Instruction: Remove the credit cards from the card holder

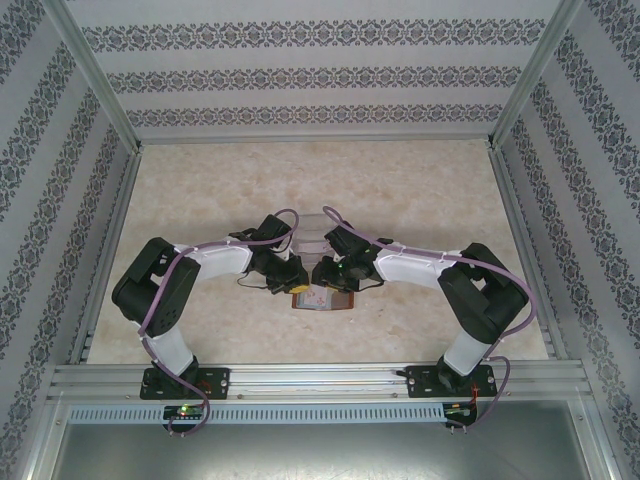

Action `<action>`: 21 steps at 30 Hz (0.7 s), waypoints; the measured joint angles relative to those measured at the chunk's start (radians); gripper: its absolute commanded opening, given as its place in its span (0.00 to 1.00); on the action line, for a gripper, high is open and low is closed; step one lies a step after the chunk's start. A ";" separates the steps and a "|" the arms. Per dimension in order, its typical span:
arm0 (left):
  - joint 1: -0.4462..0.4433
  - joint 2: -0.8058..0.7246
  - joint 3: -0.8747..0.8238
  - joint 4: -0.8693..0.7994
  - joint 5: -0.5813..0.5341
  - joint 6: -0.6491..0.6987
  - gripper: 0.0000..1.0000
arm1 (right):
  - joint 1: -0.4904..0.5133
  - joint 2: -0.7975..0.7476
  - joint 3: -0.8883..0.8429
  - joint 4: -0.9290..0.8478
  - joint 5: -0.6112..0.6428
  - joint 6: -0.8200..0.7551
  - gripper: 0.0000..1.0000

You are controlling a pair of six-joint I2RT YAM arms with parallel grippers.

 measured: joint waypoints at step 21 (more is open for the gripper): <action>0.000 0.001 0.002 -0.013 -0.004 0.019 0.11 | -0.019 -0.059 -0.036 -0.032 0.022 -0.001 0.30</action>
